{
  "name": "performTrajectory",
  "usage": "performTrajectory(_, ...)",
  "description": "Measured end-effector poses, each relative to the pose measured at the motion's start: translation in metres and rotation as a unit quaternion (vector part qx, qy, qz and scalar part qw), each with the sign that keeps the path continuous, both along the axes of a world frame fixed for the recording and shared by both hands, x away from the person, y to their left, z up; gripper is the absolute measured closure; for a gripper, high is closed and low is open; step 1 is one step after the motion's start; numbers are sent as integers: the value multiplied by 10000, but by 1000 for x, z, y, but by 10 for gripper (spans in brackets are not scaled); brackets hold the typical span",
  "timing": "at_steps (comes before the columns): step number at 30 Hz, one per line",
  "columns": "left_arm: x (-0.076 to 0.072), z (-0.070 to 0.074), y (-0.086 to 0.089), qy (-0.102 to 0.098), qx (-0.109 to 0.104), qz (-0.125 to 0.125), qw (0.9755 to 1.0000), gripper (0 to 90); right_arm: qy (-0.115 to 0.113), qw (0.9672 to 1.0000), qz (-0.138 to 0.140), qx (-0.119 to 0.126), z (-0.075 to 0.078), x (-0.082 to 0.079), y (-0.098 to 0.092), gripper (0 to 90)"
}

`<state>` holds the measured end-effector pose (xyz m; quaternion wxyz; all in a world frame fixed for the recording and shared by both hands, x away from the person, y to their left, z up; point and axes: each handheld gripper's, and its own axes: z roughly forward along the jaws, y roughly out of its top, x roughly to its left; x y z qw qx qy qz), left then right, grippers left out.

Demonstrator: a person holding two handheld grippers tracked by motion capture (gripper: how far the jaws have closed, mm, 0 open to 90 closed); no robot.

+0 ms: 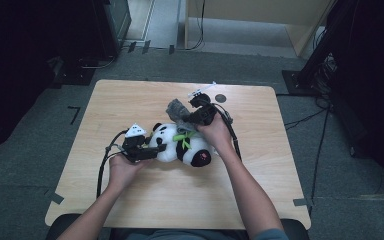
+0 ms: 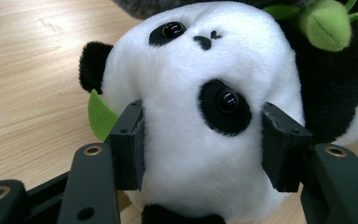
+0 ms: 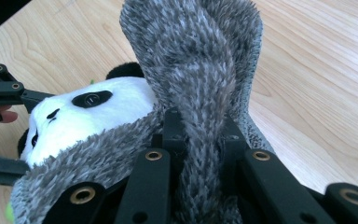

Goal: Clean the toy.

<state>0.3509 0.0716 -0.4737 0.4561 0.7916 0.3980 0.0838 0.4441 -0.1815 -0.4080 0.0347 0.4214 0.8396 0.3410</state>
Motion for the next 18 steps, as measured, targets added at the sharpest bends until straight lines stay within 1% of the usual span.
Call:
performTrajectory(4,0,0,0,2,3,0,10000,419,-71,9999,-127,-52,5,-1,-11,795)
performTrajectory(11,0,0,0,5,2,-13,10000,418,2,9992,-382,-100,4,0,-36,798)
performTrajectory(14,0,0,0,-11,-1,-19,10000,418,39,9990,-438,-81,2,0,-43,798)
performTrajectory(18,0,0,1,-19,-2,-36,10000,417,23,9987,-494,-115,3,0,-49,798)
